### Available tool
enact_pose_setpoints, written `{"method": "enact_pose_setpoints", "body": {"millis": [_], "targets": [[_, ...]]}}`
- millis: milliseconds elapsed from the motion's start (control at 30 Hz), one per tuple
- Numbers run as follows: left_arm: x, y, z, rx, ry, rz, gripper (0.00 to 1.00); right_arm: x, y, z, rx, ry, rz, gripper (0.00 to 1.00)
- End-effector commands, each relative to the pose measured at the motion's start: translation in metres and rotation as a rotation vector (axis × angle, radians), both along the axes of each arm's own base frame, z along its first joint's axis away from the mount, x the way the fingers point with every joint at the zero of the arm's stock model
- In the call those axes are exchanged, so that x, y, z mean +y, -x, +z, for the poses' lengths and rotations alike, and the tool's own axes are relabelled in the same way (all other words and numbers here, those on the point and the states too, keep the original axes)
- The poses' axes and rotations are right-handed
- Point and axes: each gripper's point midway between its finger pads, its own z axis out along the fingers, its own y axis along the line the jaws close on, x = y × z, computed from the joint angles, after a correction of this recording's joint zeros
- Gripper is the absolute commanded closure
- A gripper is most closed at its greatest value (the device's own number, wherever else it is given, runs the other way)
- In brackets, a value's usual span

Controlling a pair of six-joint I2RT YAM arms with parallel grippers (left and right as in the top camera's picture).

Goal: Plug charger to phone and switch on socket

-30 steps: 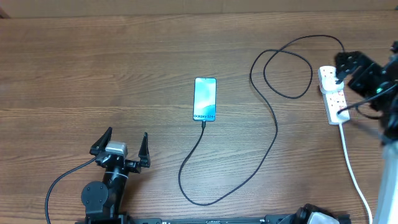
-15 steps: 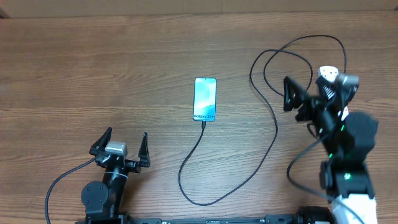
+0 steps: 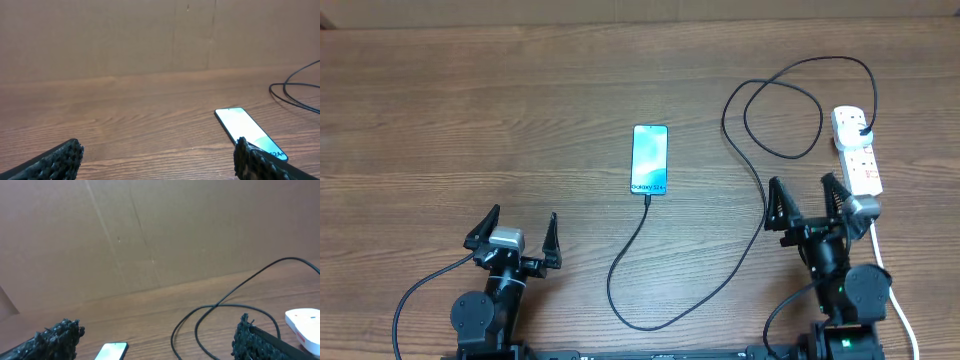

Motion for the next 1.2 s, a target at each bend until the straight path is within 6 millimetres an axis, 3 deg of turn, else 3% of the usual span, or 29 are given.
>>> {"method": "enact_pose_setpoints", "body": {"millis": [0, 600, 933, 1167], "targets": [[0.002, 0.0, 0.0, -0.008, -0.016, 0.008, 0.01, -0.002, 0.005, -0.007, -0.017, -0.008, -0.023, 0.0], [0.002, 0.0, 0.0, -0.008, -0.016, 0.008, 0.0, -0.006, 0.019, -0.071, 0.191, 0.012, -0.04, 0.0], [0.002, 0.0, 0.0, -0.008, -0.016, 0.008, 0.01, -0.007, 0.023, -0.045, 0.078, 0.004, -0.046, 0.0], [0.002, 0.0, 0.0, -0.008, -0.016, 0.008, 0.0, -0.007, 0.023, -0.045, 0.08, 0.004, -0.047, 0.0]]}}
